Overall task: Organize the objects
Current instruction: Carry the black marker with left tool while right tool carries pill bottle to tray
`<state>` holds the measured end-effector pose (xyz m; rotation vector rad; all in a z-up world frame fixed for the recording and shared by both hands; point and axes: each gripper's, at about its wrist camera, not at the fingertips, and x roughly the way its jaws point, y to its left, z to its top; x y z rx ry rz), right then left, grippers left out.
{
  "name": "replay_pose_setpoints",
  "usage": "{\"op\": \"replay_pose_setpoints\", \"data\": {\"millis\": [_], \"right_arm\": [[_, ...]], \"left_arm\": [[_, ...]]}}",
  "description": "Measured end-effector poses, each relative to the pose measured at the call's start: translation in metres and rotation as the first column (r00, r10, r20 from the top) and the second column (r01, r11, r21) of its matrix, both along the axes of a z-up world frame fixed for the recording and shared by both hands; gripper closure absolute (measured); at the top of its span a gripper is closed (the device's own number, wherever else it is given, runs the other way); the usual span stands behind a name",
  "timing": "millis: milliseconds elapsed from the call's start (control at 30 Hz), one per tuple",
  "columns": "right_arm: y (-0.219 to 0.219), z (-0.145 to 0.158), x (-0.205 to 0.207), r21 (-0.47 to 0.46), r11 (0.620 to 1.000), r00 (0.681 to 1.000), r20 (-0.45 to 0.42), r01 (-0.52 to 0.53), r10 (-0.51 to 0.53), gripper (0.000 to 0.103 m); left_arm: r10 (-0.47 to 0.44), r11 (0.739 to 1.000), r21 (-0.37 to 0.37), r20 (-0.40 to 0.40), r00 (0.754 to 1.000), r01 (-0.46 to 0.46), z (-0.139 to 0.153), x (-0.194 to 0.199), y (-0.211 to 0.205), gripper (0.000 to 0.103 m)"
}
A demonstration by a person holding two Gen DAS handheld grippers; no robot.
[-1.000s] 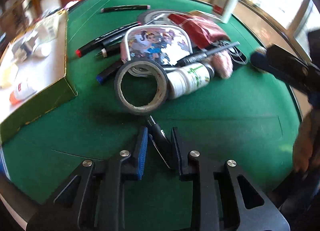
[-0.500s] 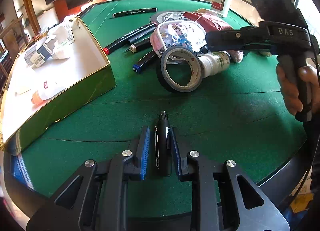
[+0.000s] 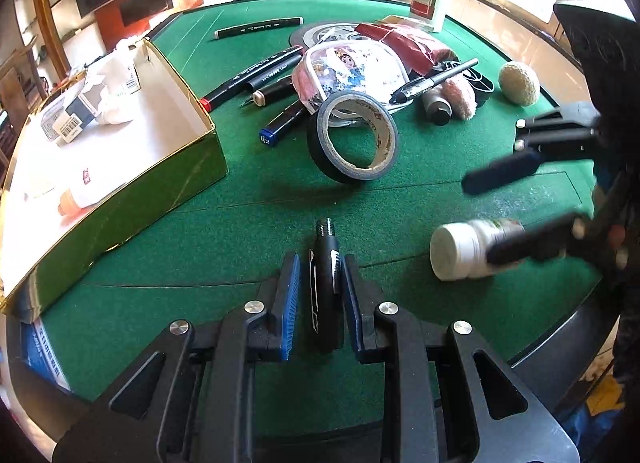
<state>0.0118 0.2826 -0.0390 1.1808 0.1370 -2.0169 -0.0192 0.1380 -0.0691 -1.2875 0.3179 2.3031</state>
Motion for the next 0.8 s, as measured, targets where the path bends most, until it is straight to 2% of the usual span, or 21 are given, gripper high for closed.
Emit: {"op": "replay_pose_setpoints", "data": {"millis": [133, 233, 300, 333, 400, 500, 633, 800], "right_arm": [[-0.016, -0.009, 0.012, 0.09, 0.994, 0.998, -0.015, -0.065, 0.067, 0.056], [-0.022, -0.018, 0.022, 0.151, 0.987, 0.996, -0.058, -0.061, 0.07, 0.056], [-0.024, -0.019, 0.026, 0.168, 0.985, 0.994, -0.083, -0.05, 0.065, 0.061], [-0.024, -0.019, 0.027, 0.184, 0.982, 0.994, -0.095, -0.039, 0.057, 0.071], [-0.021, -0.023, 0.029, 0.161, 0.987, 0.995, -0.096, -0.024, 0.04, 0.071], [-0.018, -0.018, 0.028, 0.124, 0.992, 0.991, -0.135, 0.017, 0.0, 0.071], [-0.007, -0.011, 0.012, 0.043, 0.993, 0.985, -0.137, 0.109, -0.102, 0.071], [-0.002, -0.007, 0.003, -0.013, 0.982, 0.973, -0.134, 0.186, -0.186, 0.071]], "left_arm": [[-0.005, 1.0, 0.001, 0.002, 1.0, 0.005, 0.0, 0.0, -0.002, 0.081], [-0.011, 1.0, -0.013, -0.009, 1.0, 0.011, -0.001, 0.002, 0.0, 0.08], [-0.023, 1.0, -0.02, -0.017, 1.0, 0.022, 0.0, 0.004, 0.001, 0.083], [-0.027, 1.0, -0.012, -0.016, 1.0, 0.027, 0.0, 0.004, 0.001, 0.088], [-0.037, 0.999, -0.019, -0.035, 0.999, 0.036, -0.001, 0.007, 0.001, 0.088], [-0.022, 1.0, 0.01, -0.038, 0.999, 0.022, -0.001, 0.007, -0.002, 0.088], [-0.012, 0.997, 0.072, -0.063, 0.998, 0.017, 0.005, 0.009, -0.006, 0.088], [0.032, 0.997, 0.075, -0.175, 0.984, -0.019, 0.018, 0.016, -0.01, 0.088]]}}
